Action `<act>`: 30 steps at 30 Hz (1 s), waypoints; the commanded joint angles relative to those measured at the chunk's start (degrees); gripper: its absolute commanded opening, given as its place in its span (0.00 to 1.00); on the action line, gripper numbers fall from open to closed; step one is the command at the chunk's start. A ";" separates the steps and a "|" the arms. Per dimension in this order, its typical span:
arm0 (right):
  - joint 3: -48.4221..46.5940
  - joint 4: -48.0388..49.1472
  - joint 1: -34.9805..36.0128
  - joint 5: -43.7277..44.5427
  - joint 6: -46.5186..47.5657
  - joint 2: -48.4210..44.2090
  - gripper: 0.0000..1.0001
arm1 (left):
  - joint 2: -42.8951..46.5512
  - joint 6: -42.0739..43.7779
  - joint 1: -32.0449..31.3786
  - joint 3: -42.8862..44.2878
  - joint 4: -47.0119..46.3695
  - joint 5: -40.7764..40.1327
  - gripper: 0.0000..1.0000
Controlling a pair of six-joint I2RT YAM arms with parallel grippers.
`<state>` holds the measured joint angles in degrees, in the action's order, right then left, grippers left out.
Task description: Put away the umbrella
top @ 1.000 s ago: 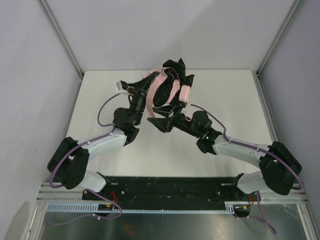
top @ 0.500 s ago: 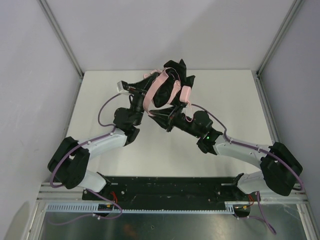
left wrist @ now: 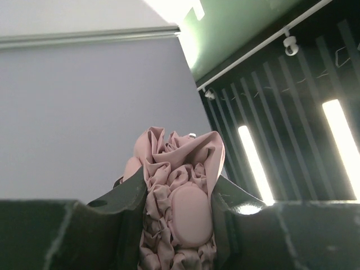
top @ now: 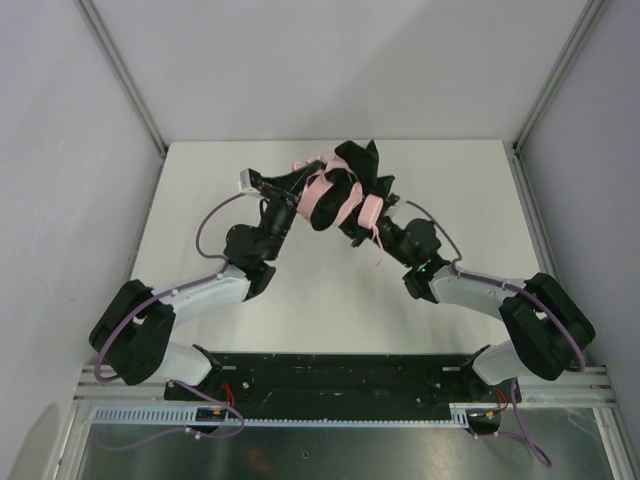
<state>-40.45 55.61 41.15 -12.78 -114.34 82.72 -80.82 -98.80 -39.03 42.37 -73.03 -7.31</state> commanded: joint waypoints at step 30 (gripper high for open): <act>8.10 32.94 -18.63 -20.40 23.30 -9.87 0.00 | 22.58 14.11 2.30 -36.13 -5.56 21.92 0.00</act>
<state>-31.24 70.22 26.41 -43.42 -92.25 78.32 -62.04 -92.55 -37.34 8.19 -76.23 9.34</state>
